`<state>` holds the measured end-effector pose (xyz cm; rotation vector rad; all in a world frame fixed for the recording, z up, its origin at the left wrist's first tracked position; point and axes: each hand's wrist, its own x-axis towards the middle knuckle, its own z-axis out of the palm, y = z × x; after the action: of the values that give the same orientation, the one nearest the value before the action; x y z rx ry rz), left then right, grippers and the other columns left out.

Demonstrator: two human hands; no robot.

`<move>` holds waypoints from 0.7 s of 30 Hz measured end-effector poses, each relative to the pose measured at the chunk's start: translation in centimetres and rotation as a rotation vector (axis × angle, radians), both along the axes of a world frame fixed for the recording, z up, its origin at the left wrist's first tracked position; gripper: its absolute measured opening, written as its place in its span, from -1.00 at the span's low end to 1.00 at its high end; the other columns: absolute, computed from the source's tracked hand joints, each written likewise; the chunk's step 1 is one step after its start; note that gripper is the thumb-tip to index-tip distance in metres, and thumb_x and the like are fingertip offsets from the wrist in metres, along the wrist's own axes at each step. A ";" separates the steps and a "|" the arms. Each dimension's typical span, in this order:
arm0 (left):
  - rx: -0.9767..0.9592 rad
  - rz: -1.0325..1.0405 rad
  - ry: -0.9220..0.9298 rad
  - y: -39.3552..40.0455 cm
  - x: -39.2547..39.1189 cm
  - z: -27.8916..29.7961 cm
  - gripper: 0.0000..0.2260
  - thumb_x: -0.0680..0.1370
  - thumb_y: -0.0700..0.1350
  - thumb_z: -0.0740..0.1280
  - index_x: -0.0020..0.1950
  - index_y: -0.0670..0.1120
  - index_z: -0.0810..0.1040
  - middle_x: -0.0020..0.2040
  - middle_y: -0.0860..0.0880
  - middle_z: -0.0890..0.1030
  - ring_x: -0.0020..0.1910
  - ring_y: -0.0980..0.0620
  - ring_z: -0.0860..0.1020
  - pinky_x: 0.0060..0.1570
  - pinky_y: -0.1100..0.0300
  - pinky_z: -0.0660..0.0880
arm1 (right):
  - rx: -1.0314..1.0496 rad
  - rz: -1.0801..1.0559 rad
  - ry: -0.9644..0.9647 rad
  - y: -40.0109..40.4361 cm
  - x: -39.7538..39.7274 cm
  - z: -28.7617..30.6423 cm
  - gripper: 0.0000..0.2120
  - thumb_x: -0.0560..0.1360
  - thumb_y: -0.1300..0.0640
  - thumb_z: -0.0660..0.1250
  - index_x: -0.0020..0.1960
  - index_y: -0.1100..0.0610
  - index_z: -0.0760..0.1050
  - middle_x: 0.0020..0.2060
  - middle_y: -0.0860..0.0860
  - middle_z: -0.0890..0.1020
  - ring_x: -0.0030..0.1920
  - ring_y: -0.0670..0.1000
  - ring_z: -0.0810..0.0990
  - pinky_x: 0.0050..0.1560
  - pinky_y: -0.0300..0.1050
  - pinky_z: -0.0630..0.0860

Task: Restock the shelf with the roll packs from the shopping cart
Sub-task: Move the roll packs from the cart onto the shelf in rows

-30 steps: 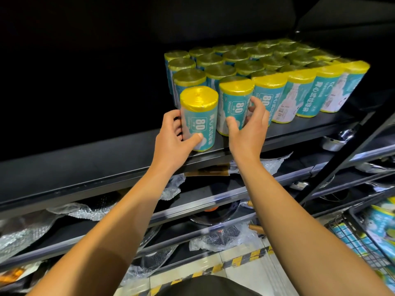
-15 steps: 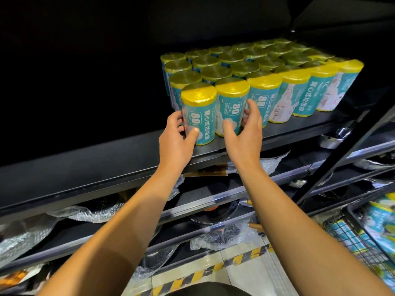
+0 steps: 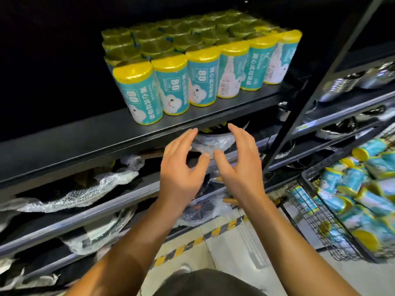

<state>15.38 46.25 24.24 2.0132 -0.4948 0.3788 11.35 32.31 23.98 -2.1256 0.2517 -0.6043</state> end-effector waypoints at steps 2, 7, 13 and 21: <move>0.024 -0.065 0.028 -3.2 -1.6 -1.3 -0.54 0.53 -0.05 0.36 0.43 -0.10 0.48 0.32 0.14 0.45 0.35 0.24 0.35 0.38 0.41 0.23 | -0.007 -0.070 0.038 -3.0 -2.6 -1.2 -0.44 0.55 -0.01 0.33 0.52 -0.04 0.29 0.45 -0.12 0.36 0.47 -0.09 0.30 0.45 -0.02 0.31; 0.136 -0.227 0.116 -11.9 -5.8 -4.2 -0.47 0.54 0.09 0.27 0.48 -0.10 0.43 0.40 0.01 0.48 0.39 0.17 0.34 0.34 0.48 0.17 | -0.067 -0.239 0.078 -11.6 -9.8 -4.4 -0.49 0.55 0.06 0.36 0.47 0.02 0.35 0.30 -0.23 0.38 0.37 -0.12 0.36 0.38 0.02 0.37; 0.283 -0.412 0.165 -22.6 -10.7 -7.3 -0.43 0.53 0.14 0.25 0.50 -0.08 0.40 0.42 -0.05 0.48 0.41 0.01 0.34 0.40 0.23 0.22 | -0.126 -0.436 0.212 -21.4 -18.1 -8.4 -0.42 0.52 -0.10 0.26 0.47 0.14 0.38 0.38 0.08 0.49 0.40 0.11 0.42 0.42 0.03 0.34; 0.446 -0.614 0.197 -33.3 -13.8 -10.0 -0.47 0.50 0.02 0.34 0.44 -0.16 0.47 0.37 -0.11 0.54 0.37 -0.15 0.45 0.39 0.13 0.25 | 0.077 -0.729 0.344 -29.8 -25.5 -11.8 -0.36 0.48 -0.13 0.29 0.48 0.14 0.38 0.40 0.11 0.48 0.41 0.15 0.41 0.44 0.02 0.31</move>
<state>1.58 12.99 14.20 2.1545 -1.1007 -0.3314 -14.12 2.52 12.17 -2.0238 1.2526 -0.6098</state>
